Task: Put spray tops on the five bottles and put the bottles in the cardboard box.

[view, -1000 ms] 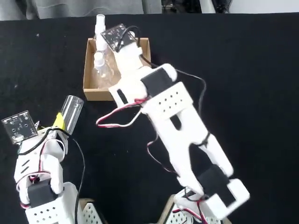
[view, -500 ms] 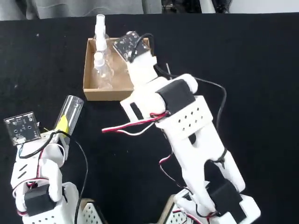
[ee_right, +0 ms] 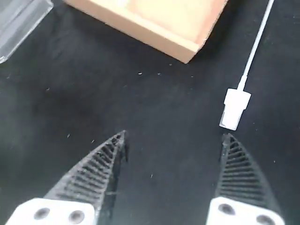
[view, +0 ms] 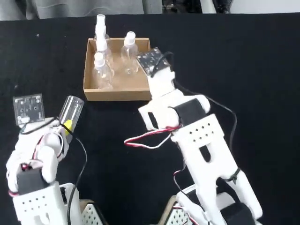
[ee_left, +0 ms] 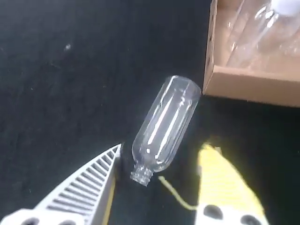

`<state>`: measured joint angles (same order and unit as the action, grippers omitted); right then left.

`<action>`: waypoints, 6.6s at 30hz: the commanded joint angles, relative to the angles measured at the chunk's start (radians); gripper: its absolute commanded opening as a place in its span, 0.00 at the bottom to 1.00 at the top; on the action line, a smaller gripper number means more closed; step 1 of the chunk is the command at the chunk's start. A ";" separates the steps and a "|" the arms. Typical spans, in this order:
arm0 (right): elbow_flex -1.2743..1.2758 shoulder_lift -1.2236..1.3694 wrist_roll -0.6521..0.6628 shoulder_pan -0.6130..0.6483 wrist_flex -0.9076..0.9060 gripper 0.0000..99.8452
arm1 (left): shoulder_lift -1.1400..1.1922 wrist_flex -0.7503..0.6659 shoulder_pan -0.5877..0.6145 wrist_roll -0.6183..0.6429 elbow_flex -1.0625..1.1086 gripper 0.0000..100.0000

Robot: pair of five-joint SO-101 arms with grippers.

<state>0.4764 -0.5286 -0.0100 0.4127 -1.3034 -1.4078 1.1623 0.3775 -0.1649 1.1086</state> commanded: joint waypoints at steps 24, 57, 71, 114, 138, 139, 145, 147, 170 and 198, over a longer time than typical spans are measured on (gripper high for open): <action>0.120 -0.048 -0.002 -0.169 0.255 0.28 | 0.750 -0.002 -0.013 -0.173 -0.384 0.29; 0.177 -0.045 -0.002 -0.164 0.328 0.27 | 1.479 0.005 -0.010 -0.175 -0.785 0.16; 0.194 -0.053 -0.002 -0.164 0.348 0.27 | 1.410 0.192 0.015 -0.189 -0.823 0.16; -0.107 -0.047 0.009 -0.500 0.031 0.28 | 1.076 0.253 -0.466 -0.891 -0.659 0.16; -0.105 -0.045 0.009 -0.529 0.037 0.28 | 1.073 0.379 -0.561 -0.827 -0.789 0.30; -0.105 -0.045 0.009 -0.529 0.037 0.28 | 1.073 0.408 -0.556 -0.812 -0.825 0.30; -0.104 -0.044 0.009 -0.528 0.037 0.28 | 1.071 0.493 -0.538 -0.740 -0.900 0.30; -0.104 -0.044 0.009 -0.528 0.037 0.28 | 1.071 0.494 -0.532 -0.703 -0.900 0.30; -0.122 0.266 0.009 -0.367 0.150 0.27 | 0.689 0.364 -0.375 -0.169 -0.653 0.29; -0.312 0.719 0.044 -0.310 0.262 0.27 | 0.219 0.060 -0.216 0.186 -0.157 0.29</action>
<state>0.2340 0.1680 0.0269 0.0844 -1.0825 -1.1638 1.2390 0.1534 0.0100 0.9582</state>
